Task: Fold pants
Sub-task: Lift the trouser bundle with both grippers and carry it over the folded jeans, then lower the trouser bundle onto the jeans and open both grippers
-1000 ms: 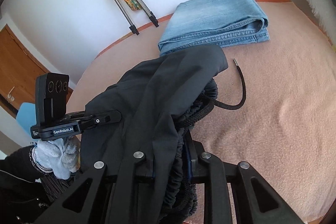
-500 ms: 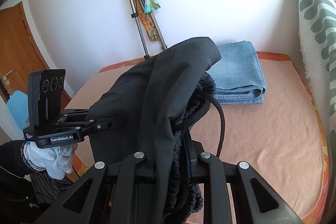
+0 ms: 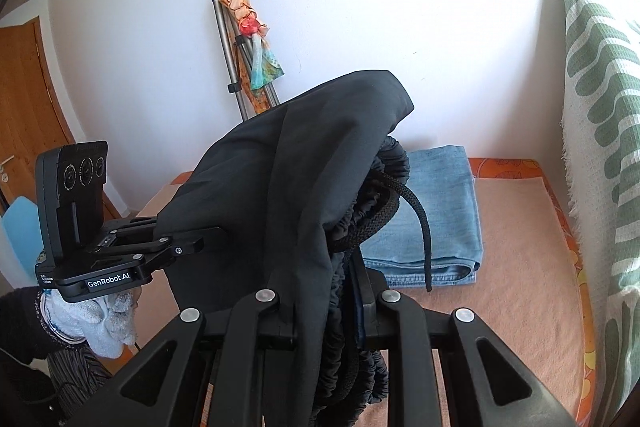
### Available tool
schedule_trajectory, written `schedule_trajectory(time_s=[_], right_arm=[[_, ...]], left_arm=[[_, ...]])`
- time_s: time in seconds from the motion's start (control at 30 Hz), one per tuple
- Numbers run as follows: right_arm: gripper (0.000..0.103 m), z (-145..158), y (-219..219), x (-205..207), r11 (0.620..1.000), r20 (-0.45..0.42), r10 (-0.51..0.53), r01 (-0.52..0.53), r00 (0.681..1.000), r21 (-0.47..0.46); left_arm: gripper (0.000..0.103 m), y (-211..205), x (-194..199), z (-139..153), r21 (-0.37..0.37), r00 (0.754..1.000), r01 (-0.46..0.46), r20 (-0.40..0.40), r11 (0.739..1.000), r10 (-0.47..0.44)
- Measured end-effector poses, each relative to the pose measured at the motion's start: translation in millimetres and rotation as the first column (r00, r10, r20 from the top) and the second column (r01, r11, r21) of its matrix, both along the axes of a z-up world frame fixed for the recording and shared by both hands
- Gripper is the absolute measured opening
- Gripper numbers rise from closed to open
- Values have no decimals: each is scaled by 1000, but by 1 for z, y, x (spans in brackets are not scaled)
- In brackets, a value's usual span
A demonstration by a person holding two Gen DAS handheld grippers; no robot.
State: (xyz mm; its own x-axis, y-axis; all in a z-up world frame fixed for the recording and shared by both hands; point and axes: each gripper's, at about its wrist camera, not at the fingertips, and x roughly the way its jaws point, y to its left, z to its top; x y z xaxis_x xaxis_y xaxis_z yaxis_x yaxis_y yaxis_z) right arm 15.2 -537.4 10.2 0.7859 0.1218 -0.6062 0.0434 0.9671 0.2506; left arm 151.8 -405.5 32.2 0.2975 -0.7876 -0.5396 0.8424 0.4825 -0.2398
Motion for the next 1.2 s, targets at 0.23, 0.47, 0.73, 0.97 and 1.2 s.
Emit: schedule_trajectory(time_s=[0.23, 0.47, 0.73, 0.97, 1.2], right_arm=[[17, -5, -28, 47, 1000, -4, -13, 13, 1000, -17], [17, -14, -52, 91, 999, -23, -14, 13, 1000, -53], [17, -39, -84, 134, 999, -46, -27, 25, 999, -43], [17, -71, -109, 171, 998, -107, -35, 30, 994, -47], [17, -109, -123, 194, 999, -175, -36, 29, 984, -45]], left_arm=[[7, -27, 39, -1, -6, 1000, -19, 25, 1000, 20], [7, -48, 72, -12, 0, 999, -33, 42, 999, 33], [7, -73, 112, -31, 20, 998, -53, 37, 998, 52], [7, -82, 143, -52, 45, 996, -85, 26, 995, 84], [7, -80, 170, -80, 85, 991, -116, -51, 990, 121]])
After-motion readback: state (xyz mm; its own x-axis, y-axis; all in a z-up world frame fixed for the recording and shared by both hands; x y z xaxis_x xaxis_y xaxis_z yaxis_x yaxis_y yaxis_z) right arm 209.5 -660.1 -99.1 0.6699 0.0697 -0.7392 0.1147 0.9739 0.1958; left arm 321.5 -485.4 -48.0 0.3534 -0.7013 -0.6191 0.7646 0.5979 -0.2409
